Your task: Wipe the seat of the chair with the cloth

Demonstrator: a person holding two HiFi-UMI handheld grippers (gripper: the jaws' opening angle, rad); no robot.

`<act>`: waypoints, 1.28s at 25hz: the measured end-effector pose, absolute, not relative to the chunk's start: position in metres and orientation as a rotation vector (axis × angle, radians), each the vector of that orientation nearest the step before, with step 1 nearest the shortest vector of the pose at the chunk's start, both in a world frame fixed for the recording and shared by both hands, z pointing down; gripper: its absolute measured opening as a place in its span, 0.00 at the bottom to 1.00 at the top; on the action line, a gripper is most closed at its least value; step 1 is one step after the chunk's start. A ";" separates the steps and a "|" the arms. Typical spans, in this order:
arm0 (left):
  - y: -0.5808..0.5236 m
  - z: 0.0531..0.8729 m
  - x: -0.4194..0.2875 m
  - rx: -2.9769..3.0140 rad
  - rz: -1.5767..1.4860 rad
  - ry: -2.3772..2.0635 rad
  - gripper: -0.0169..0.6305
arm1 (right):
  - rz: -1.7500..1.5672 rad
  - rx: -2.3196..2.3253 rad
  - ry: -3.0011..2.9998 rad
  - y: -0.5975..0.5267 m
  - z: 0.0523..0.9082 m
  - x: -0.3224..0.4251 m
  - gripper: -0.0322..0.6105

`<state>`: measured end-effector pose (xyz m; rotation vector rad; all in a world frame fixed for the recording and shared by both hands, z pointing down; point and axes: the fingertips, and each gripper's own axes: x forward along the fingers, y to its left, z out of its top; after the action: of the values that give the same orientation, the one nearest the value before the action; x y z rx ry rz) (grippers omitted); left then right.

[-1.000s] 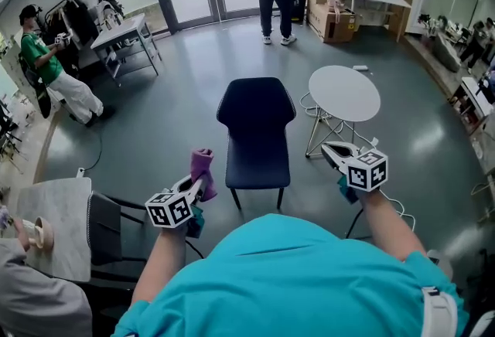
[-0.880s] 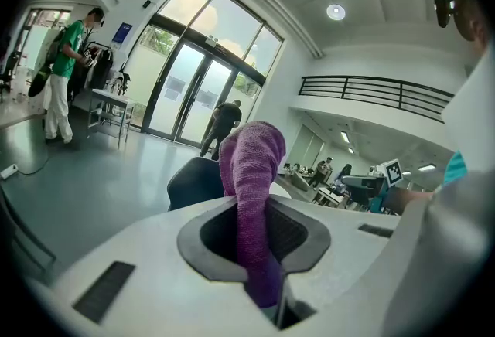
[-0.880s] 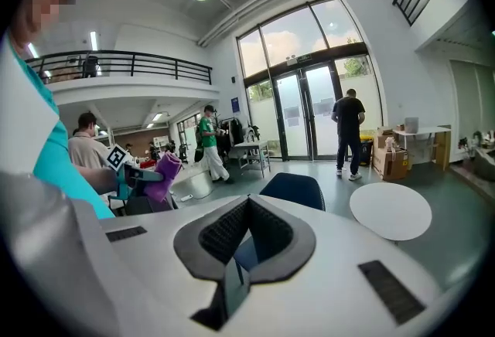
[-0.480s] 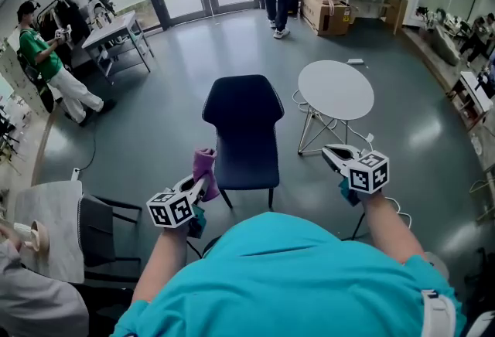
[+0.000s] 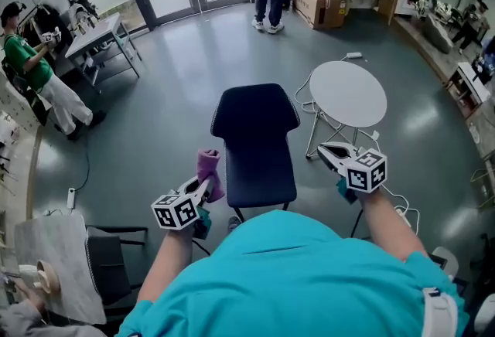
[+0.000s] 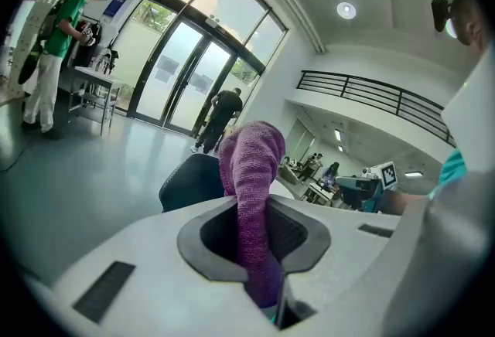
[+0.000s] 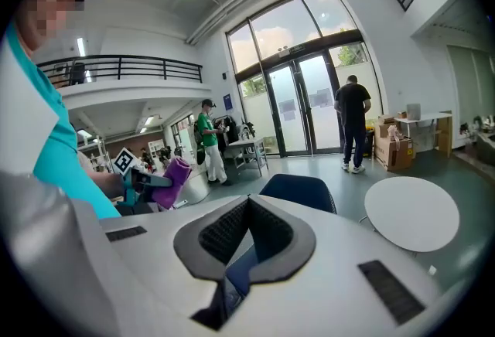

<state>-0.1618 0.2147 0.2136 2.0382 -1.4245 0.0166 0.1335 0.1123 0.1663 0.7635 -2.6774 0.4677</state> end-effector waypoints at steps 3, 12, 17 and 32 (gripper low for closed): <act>0.176 0.215 -0.196 2.090 0.085 -1.339 0.11 | 0.458 0.766 -2.676 0.087 0.158 0.080 0.04; 0.083 0.249 -0.235 2.160 0.218 -1.190 0.11 | 0.499 0.866 -2.595 0.010 0.173 0.024 0.05; 0.059 0.275 -0.216 2.108 0.249 -1.229 0.11 | 0.519 0.831 -2.597 -0.024 0.190 0.041 0.04; 0.014 0.390 -0.216 1.843 0.371 -1.460 0.11 | 0.470 0.560 -2.640 -0.108 0.287 0.023 0.04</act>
<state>-0.2159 0.0135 0.3903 1.8430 -1.4603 0.3713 0.0234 -0.1079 0.2870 0.5603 -2.6403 0.4696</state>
